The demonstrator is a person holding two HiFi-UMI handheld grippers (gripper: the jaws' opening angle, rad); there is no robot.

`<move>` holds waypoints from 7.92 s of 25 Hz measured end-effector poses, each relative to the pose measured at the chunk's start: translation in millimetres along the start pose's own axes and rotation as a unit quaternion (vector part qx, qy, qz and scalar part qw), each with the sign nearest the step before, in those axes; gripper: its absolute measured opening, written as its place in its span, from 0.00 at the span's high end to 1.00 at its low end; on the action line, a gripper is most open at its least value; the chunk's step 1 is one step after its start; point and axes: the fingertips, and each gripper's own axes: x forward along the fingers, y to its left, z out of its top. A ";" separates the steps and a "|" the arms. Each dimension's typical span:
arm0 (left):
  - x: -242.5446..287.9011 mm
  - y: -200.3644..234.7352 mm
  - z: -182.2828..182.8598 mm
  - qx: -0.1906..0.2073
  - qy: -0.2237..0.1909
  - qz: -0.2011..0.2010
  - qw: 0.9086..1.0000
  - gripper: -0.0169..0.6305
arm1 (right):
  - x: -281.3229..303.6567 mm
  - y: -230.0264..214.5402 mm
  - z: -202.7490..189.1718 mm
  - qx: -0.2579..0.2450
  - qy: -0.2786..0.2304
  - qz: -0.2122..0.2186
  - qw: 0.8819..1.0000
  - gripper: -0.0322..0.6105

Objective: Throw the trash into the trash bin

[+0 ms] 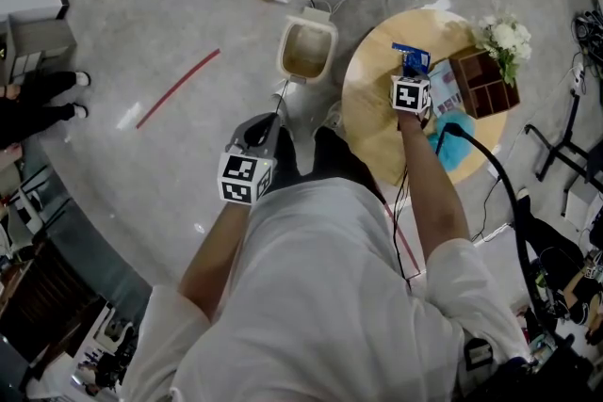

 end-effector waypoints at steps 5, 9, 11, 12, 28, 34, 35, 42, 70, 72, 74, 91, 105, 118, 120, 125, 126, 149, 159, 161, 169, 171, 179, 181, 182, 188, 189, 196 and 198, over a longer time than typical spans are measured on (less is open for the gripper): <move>-3.1 3.2 -0.5 0.000 -0.001 0.001 1.000 0.97 | -3.5 -4.3 -1.0 0.014 -0.002 0.006 1.000 0.89; -5.2 3.7 1.7 0.000 -0.004 0.000 1.000 0.97 | -10.3 -12.1 -1.9 0.021 -0.006 0.002 1.000 0.90; -3.3 2.7 3.7 0.002 -0.008 -0.001 1.000 0.97 | -11.6 -17.3 -10.1 0.031 0.004 0.000 1.000 0.90; -2.5 2.7 5.0 0.003 -0.009 -0.001 1.000 0.97 | -12.8 -18.3 -11.4 0.034 0.004 0.001 0.999 0.90; -22.1 9.1 19.0 0.024 -0.031 -0.009 0.999 0.97 | -62.6 10.7 -11.0 0.039 -0.021 0.021 0.999 0.90; -31.8 17.3 13.1 0.020 -0.035 -0.009 0.999 0.97 | -75.8 28.6 -14.7 0.040 -0.017 0.023 0.999 0.90; -31.2 18.3 11.8 0.019 -0.036 -0.009 0.999 0.97 | -76.0 30.4 -15.3 0.042 -0.017 0.023 0.999 0.90; -39.0 24.8 5.6 0.011 -0.044 -0.007 0.999 0.97 | -81.5 59.4 -11.1 0.026 -0.024 0.043 0.998 0.90; -70.1 113.5 -11.0 -0.030 -0.046 0.029 0.998 0.97 | -73.0 209.7 35.3 -0.048 -0.026 0.129 0.990 0.90; -73.4 121.6 -12.3 -0.034 -0.046 0.033 0.998 0.97 | -72.2 222.5 38.0 -0.054 -0.026 0.137 0.989 0.90; -75.9 129.0 -15.3 -0.040 -0.045 0.036 0.998 0.97 | -71.0 234.4 38.2 -0.058 -0.025 0.146 0.987 0.90; -70.7 184.5 -40.7 -0.033 -0.036 0.063 0.997 0.97 | -32.2 293.8 20.2 -0.054 -0.004 0.187 0.981 0.90; -41.1 218.1 -78.5 -0.024 -0.016 0.063 0.998 0.97 | 43.4 313.8 7.0 -0.035 0.016 0.198 0.979 0.90; 15.9 229.3 -124.0 -0.026 0.009 0.058 0.998 0.97 | 120.8 329.1 -26.5 -0.009 0.035 0.212 0.977 0.89; 24.0 230.7 -130.7 -0.027 0.014 0.056 0.998 0.97 | 132.5 331.3 -29.3 -0.002 0.034 0.214 0.976 0.90; 49.1 233.1 -144.4 -0.021 0.025 0.052 0.998 0.97 | 164.2 332.3 -39.2 0.009 0.036 0.216 0.976 0.90; 54.6 233.3 -146.4 -0.018 0.027 0.049 0.998 0.97 | 170.0 332.4 -41.2 0.011 0.036 0.216 0.976 0.90; 121.2 224.7 -189.7 -0.017 0.048 0.021 0.998 0.97 | 248.8 346.5 -75.9 0.056 0.038 0.235 0.970 0.76; 126.5 213.6 -189.5 -0.021 0.044 0.013 0.999 0.97 | 244.3 343.7 -78.4 0.054 0.035 0.229 0.971 0.64; 125.5 213.0 -188.7 -0.022 0.046 0.013 0.999 0.97 | 241.5 343.3 -77.3 0.053 0.034 0.228 0.972 0.64; 118.7 210.7 -175.6 -0.023 0.033 0.015 0.999 0.97 | 221.5 343.7 -68.3 0.040 0.028 0.230 0.972 0.64; 117.6 209.9 -169.3 -0.023 0.026 0.017 0.999 0.97 | 216.0 344.4 -63.9 0.038 0.025 0.233 0.972 0.64; 96.9 196.9 -142.8 -0.015 0.010 0.017 1.000 0.97 | 175.4 337.9 -50.5 0.049 0.007 0.227 0.973 0.74; 91.5 193.0 -138.3 -0.013 0.007 0.016 1.000 0.97 | 165.1 336.9 -48.1 0.047 0.004 0.228 0.973 0.76; 88.9 190.9 -137.2 -0.011 0.008 0.016 1.000 0.97 | 160.0 336.2 -46.7 0.046 0.003 0.228 0.972 0.76; 77.7 178.7 -129.0 -0.014 0.002 0.012 1.000 0.97 | 130.0 328.9 -41.8 0.050 -0.010 0.231 0.972 0.80; 76.9 177.3 -128.0 -0.015 0.000 0.013 1.000 0.97 | 126.3 326.4 -41.4 0.054 -0.013 0.230 0.972 0.81; 68.4 163.4 -119.9 -0.006 -0.006 0.014 1.000 0.97 | 106.7 316.1 -47.1 0.084 -0.011 0.230 0.969 0.86; 63.2 156.5 -116.8 -0.001 -0.005 0.012 1.000 0.97 | 96.6 313.9 -47.9 0.087 -0.012 0.229 0.969 0.89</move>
